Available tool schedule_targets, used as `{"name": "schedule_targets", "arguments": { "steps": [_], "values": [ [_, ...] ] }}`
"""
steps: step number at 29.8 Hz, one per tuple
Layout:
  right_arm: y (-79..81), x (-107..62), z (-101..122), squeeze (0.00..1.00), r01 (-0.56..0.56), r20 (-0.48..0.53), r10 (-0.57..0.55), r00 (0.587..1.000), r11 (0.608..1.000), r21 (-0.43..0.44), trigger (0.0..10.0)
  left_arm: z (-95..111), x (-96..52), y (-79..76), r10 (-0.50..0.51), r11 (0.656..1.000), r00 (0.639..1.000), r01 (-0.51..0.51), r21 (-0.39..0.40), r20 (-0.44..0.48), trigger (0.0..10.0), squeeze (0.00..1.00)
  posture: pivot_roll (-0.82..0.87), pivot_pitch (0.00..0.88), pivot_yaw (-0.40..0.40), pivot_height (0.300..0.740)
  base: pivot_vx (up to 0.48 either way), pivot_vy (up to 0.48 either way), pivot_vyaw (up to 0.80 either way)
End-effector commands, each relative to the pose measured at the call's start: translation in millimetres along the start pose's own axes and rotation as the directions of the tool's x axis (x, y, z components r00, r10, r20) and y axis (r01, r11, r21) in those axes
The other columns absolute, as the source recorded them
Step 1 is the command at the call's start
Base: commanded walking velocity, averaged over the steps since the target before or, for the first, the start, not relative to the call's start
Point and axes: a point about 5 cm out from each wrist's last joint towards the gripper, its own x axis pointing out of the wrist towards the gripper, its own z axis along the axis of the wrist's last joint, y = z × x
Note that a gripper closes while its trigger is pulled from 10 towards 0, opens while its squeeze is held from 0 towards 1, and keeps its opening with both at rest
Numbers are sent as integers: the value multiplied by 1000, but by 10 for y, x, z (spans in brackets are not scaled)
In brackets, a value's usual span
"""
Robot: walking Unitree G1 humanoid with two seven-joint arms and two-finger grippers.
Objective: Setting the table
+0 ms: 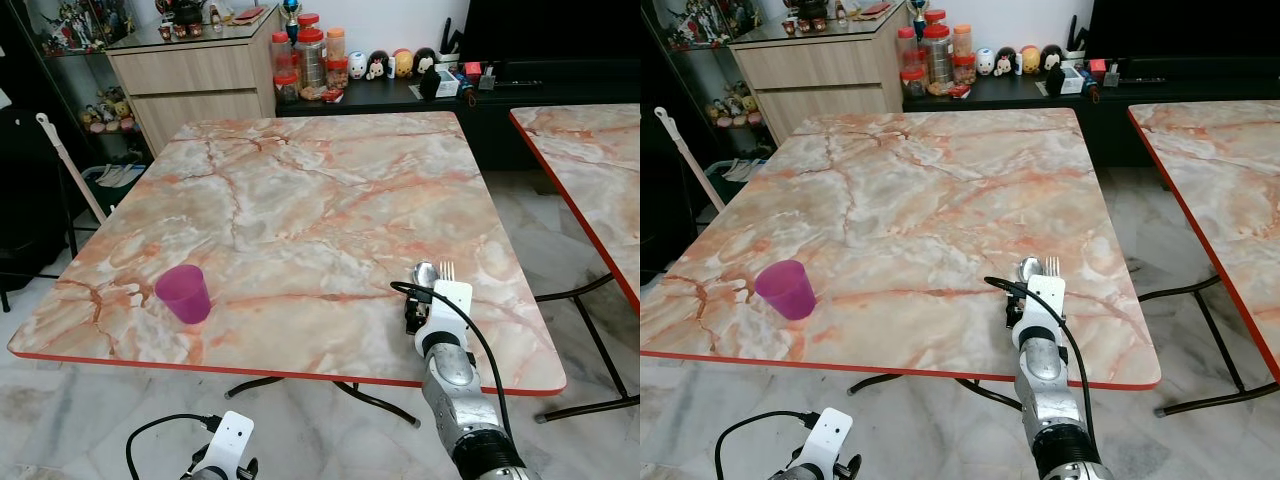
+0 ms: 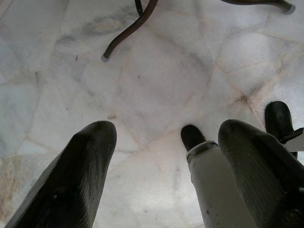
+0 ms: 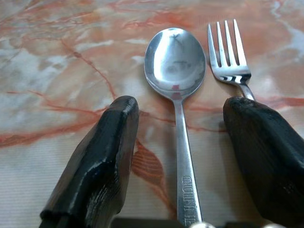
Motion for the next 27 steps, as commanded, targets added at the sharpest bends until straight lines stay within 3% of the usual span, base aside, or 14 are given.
{"name": "schedule_targets", "arguments": {
  "steps": [1,2,3,4,5,13,27],
  "values": [
    [16,-3,-62,0,0,-42,0,999,1000,9,10000,-46,-8,24,-1,1000,1000,1,9,-27,10000,0,-7,0,70,740,0,0,0],
    [17,-2,-61,0,-1,-43,2,999,1000,6,10000,-45,-8,23,-1,1000,1000,2,9,-28,10000,0,-5,0,68,740,0,0,0],
    [18,-2,-60,0,-3,-43,3,999,1000,6,8667,-45,-7,21,-2,1000,1000,2,9,-28,10000,0,-5,0,68,740,0,0,0],
    [21,-1,-60,0,-6,-44,6,999,1000,4,3765,-46,-7,20,-3,1000,1000,3,8,-29,10000,0,-5,0,68,740,0,0,0],
    [30,-1,-65,0,-14,-49,14,999,1000,1,0,-47,-7,20,-4,1000,1000,4,7,-31,10000,0,-5,0,68,740,0,0,0],
    [85,1,-102,0,-60,-100,56,993,997,-45,0,-61,-10,12,-10,1000,999,10,-3,-37,10000,0,1,0,61,740,0,0,0],
    [12,35,-84,0,-37,-130,24,991,995,-94,0,-63,-5,-32,-39,999,998,38,-7,-50,10000,0,-4,0,49,740,0,0,0]
  ]
}}
